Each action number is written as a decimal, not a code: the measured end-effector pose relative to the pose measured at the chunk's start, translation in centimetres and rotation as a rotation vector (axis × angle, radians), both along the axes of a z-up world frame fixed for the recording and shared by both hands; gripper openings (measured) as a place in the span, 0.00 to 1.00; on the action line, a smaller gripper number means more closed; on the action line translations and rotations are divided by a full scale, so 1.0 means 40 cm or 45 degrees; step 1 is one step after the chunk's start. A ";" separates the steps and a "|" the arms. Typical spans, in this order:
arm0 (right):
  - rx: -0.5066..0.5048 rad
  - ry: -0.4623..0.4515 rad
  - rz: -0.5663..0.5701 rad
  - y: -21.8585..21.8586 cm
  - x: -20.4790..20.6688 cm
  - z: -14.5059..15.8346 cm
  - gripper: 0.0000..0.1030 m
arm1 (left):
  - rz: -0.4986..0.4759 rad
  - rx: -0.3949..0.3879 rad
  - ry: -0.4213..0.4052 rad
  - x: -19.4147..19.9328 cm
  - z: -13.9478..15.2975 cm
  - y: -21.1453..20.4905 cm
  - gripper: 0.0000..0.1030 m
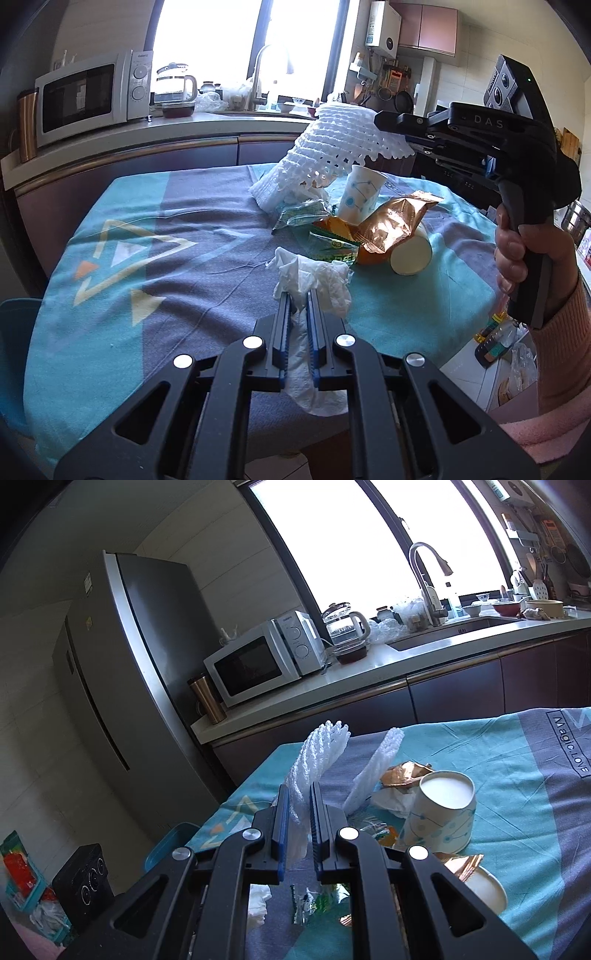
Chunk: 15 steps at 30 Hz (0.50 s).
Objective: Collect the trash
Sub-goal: 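Carry tissue and foam net to the teal bin and open both tools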
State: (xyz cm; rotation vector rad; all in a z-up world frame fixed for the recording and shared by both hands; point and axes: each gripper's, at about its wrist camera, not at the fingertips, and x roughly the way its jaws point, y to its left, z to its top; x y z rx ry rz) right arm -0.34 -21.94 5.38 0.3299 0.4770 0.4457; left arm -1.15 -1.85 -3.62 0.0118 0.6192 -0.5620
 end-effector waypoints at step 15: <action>0.062 0.054 0.350 0.273 0.067 -0.025 0.10 | 0.508 0.003 -0.096 -0.031 0.076 0.371 0.09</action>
